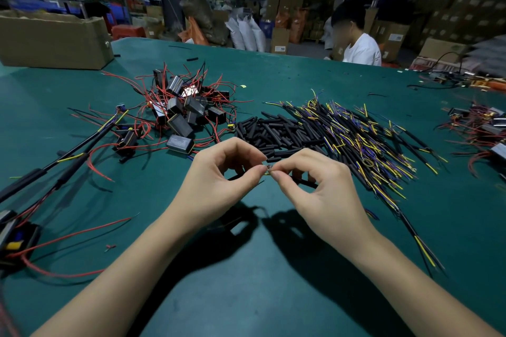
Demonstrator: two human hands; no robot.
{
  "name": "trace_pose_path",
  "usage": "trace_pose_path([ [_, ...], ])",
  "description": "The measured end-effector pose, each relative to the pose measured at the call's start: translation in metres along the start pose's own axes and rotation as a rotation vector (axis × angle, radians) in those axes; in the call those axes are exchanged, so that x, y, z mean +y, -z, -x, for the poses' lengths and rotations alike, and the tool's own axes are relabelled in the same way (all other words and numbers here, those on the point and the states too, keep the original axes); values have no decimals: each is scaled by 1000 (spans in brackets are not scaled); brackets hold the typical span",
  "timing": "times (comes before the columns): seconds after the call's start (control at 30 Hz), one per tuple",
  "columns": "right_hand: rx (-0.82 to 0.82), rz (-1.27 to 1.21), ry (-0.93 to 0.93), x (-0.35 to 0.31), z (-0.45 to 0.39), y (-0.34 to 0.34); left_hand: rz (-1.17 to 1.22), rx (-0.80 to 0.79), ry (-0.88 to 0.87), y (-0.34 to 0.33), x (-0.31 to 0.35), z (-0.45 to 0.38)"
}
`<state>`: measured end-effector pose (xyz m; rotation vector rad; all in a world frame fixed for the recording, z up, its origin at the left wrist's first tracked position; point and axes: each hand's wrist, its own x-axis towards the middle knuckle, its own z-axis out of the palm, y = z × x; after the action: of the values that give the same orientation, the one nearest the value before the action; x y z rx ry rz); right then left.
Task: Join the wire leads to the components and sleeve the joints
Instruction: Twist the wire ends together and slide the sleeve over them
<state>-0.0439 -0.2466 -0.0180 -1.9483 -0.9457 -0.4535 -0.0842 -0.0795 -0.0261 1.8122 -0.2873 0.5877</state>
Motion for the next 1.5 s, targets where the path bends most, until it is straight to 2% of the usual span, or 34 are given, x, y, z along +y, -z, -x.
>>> trace_pose_path([
  [0.27, 23, -62, -84, -1, 0, -2, -17, -43, 9, -1, 3, 2],
  [0.7, 62, -63, -56, -6, 0, -3, -66, 4, 29, -4, 13, 2],
  [0.8, 80, -30, -9, -8, -1, -3, -146, 54, 14, -6, 18, 3],
  [0.93, 69, 122, 98, -9, 0, -3, -179, 103, 47, -6, 22, 2],
  [1.13, 137, 601, 390, -7, -1, -4, -134, 31, 213, -4, 23, 0],
  [1.2, 138, 655, 428, -7, -1, -5, -107, 16, 263, -2, 21, -1],
  [1.27, 90, 546, 339, -8, 0, -5, -189, 11, 195, -2, 20, 0],
  [1.33, 21, 346, 176, -7, 1, -4, -355, -2, 46, -1, 20, 3],
  [1.43, -22, 114, -47, -3, 0, -1, -668, -112, -126, 0, 21, 5],
  [1.5, -26, 36, -103, -2, 0, 0, -763, -159, -183, 1, 20, 4],
])
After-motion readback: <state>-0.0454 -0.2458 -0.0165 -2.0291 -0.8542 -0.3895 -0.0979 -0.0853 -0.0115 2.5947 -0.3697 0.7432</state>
